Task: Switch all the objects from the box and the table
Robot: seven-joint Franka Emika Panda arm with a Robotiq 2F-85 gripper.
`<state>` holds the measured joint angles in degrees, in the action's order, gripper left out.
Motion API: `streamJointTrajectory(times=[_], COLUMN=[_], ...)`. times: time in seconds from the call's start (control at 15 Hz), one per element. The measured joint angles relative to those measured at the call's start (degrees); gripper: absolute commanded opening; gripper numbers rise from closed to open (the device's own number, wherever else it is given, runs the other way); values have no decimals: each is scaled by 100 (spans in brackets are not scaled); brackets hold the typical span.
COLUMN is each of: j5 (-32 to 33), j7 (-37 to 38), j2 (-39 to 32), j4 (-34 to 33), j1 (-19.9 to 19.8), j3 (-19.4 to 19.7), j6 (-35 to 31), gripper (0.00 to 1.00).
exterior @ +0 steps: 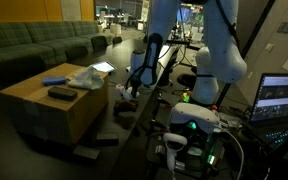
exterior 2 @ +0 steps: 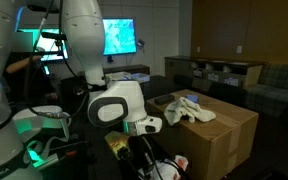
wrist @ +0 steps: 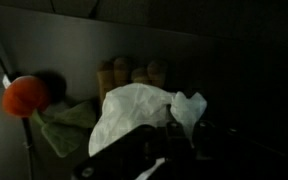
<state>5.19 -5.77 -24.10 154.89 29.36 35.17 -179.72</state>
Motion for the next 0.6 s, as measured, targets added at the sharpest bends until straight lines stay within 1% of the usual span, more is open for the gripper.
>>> streamJointTrajectory(times=[0.2, 0.33, 0.47, 0.6], j5=[160, 165, 168, 202], j7=[43, 41, 39, 19], j2=[298, 436, 535, 600], j4=[-26, -99, -273, -592], j1=[915, 1467, 1878, 2162], j3=[1200, 1896, 2416, 2778], j6=[157, 290, 506, 858], gripper=[8, 8, 8, 8])
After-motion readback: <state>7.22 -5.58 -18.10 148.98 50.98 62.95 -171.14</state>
